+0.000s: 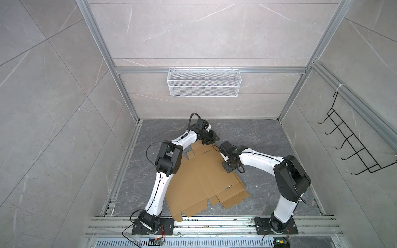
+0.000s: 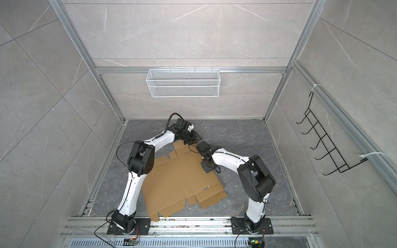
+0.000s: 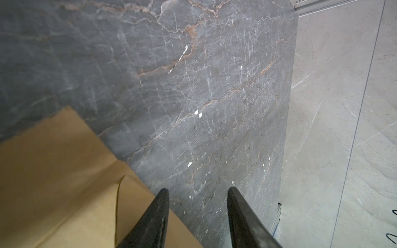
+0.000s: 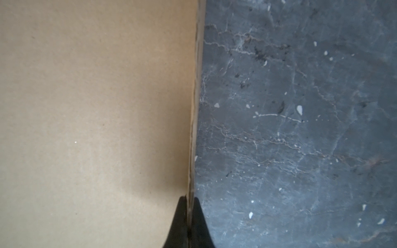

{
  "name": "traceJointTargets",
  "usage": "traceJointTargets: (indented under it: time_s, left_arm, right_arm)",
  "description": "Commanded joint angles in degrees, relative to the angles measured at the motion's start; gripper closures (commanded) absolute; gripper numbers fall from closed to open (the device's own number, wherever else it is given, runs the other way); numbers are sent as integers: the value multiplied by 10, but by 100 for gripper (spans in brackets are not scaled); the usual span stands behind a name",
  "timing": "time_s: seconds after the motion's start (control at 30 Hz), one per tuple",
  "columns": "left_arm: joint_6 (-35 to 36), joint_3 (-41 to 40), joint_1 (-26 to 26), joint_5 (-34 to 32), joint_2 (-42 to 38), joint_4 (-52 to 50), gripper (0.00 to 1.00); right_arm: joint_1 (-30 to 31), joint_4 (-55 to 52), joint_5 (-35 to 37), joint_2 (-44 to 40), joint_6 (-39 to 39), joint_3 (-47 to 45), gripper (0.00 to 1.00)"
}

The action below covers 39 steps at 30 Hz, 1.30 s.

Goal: Assemble paper box
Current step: First fold the bottom flaps of a flat cardboard box at the center of the table.

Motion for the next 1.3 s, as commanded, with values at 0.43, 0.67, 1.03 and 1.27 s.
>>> traceJointTargets:
  time_s: [0.43, 0.67, 1.03, 1.27]
  left_arm:
    - [-42, -16, -3, 30, -32, -10, 51]
    - [-2, -43, 37, 17, -114, -43, 50]
    - [27, -364, 59, -10, -350, 18, 51]
    - [-29, -530, 22, 0, -416, 133, 53]
  right_arm:
    - [13, -5, 27, 27, 38, 18, 84]
    - [13, -7, 58, 34, 15, 30, 92]
    - [22, -120, 125, -37, -70, 121, 98]
    - [51, -163, 140, -51, -116, 206, 99]
